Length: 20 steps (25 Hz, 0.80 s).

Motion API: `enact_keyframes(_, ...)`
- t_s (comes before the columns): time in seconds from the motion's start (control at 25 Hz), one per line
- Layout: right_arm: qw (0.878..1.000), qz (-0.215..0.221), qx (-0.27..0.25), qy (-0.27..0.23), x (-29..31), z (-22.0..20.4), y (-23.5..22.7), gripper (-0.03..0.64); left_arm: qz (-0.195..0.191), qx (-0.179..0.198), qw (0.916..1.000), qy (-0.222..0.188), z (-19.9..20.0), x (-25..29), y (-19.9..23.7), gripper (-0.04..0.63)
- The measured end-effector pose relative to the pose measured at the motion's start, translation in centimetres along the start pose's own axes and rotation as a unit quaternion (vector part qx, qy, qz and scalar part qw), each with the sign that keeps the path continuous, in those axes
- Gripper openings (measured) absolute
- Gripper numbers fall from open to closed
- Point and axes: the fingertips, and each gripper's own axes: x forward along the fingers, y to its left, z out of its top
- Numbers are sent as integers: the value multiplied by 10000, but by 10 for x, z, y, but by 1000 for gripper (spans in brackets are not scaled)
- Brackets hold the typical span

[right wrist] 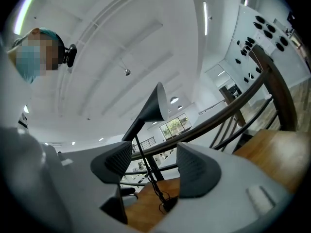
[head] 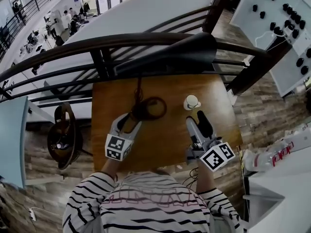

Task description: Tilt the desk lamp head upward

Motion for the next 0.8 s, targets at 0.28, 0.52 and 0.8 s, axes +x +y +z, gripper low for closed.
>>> enact_keyframes(0.28,9996,-218,58,186,-11,-37,16,224,-208,8,9998,-39,-3,-41,-4,204)
enact_keyframes(0.52,9990,-367,68,244,-19,-62,33,170,-417,8,9991,-75,-10,-69,-6,195)
enact_keyframes(0.8,9969,-703,156,328,-31,-98,50,93,-628,84,9976,-293,-5,-99,-7,153)
